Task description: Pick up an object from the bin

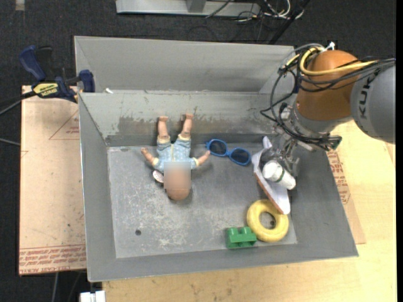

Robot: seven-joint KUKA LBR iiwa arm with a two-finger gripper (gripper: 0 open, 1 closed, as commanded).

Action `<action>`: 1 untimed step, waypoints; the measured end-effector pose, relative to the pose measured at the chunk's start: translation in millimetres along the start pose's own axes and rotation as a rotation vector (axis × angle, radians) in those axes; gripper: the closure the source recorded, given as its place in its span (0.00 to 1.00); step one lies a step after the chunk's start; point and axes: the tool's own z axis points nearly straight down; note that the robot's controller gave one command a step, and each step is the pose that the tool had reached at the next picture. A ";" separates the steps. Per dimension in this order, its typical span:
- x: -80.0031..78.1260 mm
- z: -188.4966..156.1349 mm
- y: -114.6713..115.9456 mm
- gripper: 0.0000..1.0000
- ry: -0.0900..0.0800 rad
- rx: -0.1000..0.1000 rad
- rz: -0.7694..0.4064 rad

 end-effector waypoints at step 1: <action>-1.0 -17.7 0.9 1.00 -0.007 0.003 0.002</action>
Offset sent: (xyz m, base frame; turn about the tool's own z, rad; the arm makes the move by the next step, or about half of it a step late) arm -0.0001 -0.0001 0.0562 0.0000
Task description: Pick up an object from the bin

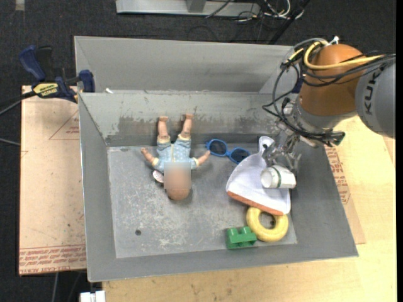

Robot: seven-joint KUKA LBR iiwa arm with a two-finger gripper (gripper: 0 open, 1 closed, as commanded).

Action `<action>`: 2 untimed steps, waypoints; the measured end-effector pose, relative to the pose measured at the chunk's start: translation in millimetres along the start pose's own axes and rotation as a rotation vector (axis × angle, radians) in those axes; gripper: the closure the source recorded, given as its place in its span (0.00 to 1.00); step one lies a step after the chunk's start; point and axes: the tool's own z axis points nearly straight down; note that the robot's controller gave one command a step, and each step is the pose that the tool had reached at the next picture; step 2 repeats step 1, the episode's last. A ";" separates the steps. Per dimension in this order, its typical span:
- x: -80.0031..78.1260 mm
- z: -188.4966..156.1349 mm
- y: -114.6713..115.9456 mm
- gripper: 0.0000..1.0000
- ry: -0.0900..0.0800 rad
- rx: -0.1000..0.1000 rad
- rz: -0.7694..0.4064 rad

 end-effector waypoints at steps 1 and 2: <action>-1.7 -15.0 -1.5 1.00 -0.002 0.005 -0.001; -1.7 -15.0 -1.5 1.00 -0.002 0.005 -0.001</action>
Offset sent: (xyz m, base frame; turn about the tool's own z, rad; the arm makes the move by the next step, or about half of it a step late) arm -0.0001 -0.0001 0.0947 0.0000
